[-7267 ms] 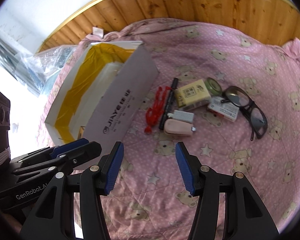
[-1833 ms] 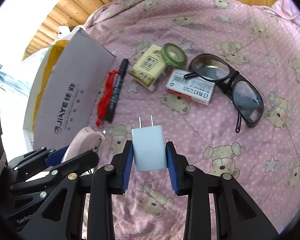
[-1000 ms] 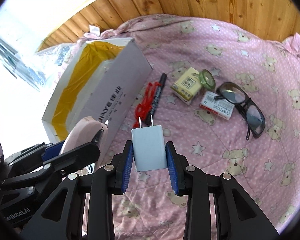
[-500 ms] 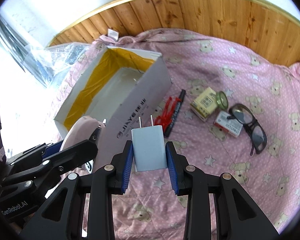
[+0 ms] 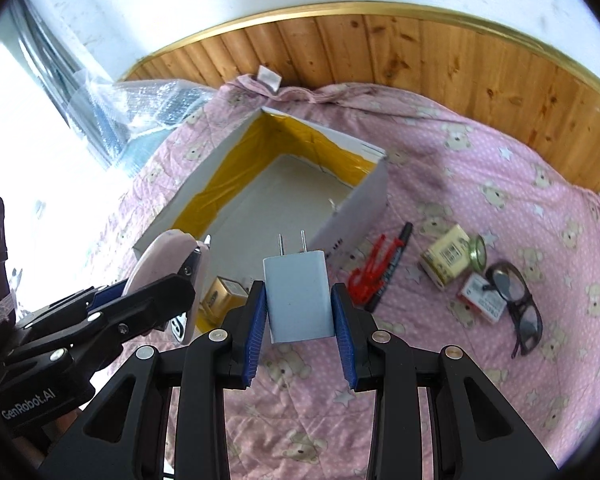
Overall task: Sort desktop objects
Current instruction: 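Carry the pink stapler and white charger over the white box with both tools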
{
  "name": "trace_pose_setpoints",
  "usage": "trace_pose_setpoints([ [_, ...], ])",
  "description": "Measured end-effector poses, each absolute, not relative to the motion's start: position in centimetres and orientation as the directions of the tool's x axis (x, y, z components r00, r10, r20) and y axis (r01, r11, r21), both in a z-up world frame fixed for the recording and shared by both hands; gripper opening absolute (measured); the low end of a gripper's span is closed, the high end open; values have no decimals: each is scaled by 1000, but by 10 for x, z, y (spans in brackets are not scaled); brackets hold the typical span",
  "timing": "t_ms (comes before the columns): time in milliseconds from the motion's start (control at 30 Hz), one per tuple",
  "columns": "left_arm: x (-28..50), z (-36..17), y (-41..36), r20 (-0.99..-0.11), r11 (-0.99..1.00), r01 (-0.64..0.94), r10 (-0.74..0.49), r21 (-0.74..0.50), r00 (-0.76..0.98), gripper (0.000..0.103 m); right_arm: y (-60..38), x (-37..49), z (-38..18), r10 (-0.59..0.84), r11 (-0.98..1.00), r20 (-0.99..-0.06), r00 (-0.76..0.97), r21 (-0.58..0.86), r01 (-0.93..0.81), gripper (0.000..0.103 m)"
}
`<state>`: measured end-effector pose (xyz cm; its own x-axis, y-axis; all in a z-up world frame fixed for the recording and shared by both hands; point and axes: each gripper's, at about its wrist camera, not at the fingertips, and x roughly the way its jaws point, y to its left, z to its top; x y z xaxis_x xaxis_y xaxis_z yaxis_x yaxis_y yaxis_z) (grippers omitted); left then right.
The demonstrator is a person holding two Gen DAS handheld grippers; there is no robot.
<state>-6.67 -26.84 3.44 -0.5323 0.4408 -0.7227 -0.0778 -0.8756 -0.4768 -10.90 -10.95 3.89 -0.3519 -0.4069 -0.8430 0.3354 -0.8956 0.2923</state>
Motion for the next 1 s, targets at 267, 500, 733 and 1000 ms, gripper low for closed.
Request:
trace_pose_setpoints([
  [267, -72, 33, -290, -717, -874, -36, 421, -485, -555, 27, -133, -119, 44, -415, -883, -842, -345, 281, 375, 34],
  [500, -78, 34, -303, -714, -874, -16, 408, -486, -569, 27, -147, -128, 45, -419, -876, -844, -336, 278, 394, 34],
  [733, -87, 33, -317, -718, -876, 8, 389, -481, -577, 27, -163, -137, 45, -423, -866, -845, -328, 271, 419, 34],
  [1000, -98, 29, -330, -725, -879, 34, 370, -476, -581, 27, -183, -150, 42, -425, -855, -850, -312, 263, 447, 34],
])
